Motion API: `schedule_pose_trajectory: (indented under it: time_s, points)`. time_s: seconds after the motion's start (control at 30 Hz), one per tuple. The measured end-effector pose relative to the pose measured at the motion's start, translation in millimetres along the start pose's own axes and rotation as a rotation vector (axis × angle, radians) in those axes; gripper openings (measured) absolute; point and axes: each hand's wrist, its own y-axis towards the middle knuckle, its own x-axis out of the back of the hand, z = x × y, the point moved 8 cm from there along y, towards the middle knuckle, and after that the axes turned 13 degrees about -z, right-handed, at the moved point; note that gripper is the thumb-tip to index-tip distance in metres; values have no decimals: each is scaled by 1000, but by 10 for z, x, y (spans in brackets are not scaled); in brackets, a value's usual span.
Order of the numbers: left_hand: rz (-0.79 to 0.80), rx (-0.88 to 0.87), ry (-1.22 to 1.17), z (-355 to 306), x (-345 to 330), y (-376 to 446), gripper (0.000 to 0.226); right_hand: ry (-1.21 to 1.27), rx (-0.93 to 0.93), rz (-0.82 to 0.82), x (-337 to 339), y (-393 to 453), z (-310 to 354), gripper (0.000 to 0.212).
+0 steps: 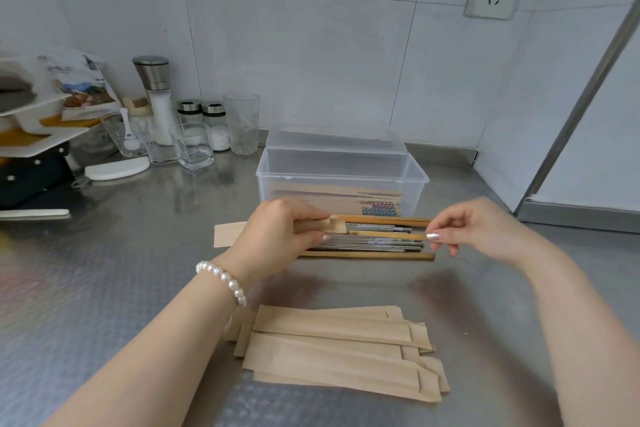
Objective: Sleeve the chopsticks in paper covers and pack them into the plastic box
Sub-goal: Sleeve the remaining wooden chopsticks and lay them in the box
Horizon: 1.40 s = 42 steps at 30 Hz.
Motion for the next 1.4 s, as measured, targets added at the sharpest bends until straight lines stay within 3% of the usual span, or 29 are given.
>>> schedule_pose_trajectory:
  time_s: [0.17,0.23,0.27,0.33,0.4,0.47,0.57,0.63,1.03,1.4]
  points:
    - [-13,3,43,23,54,23,29,16,-95,-31,313,-35,-250,16]
    - [-21,24,80,85,79,38,30,101,-133,-70,411,-53,-298,7]
    - [-19,38,88,116,83,41,30,127,-133,-63,432,-65,-301,16]
    - [-4,53,102,147,66,41,32,137,-120,-32,444,-59,-330,63]
    - [13,51,112,144,35,32,33,115,-115,16,399,-69,-321,75]
    - [21,51,105,135,18,26,33,83,-114,51,354,-71,-301,64]
    - [32,50,84,117,0,15,34,22,-130,61,310,-86,-260,5]
    - [37,49,74,109,-15,7,35,-35,-125,63,302,-66,-300,18]
    - [71,-12,-1,12,-143,-53,33,-46,-71,225,-133,-103,-37,18]
    - [95,-94,-9,-84,-195,-74,31,9,-37,264,-395,-72,51,18]
